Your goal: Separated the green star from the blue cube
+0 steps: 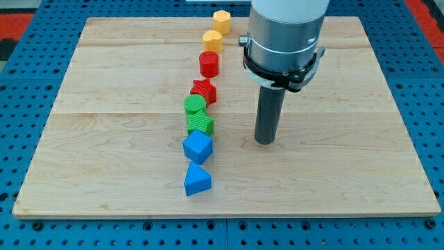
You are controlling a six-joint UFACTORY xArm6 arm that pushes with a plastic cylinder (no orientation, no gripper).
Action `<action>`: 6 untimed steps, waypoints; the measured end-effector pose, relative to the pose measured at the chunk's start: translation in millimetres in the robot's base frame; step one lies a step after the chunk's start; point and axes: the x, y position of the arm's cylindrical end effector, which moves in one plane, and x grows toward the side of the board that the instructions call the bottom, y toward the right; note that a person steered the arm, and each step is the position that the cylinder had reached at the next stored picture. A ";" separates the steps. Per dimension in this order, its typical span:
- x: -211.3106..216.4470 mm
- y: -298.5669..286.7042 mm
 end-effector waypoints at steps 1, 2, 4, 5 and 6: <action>-0.5 -7.6; -0.5 -22.7; -31.1 -96.1; -38.7 -137.0; -45.7 -104.1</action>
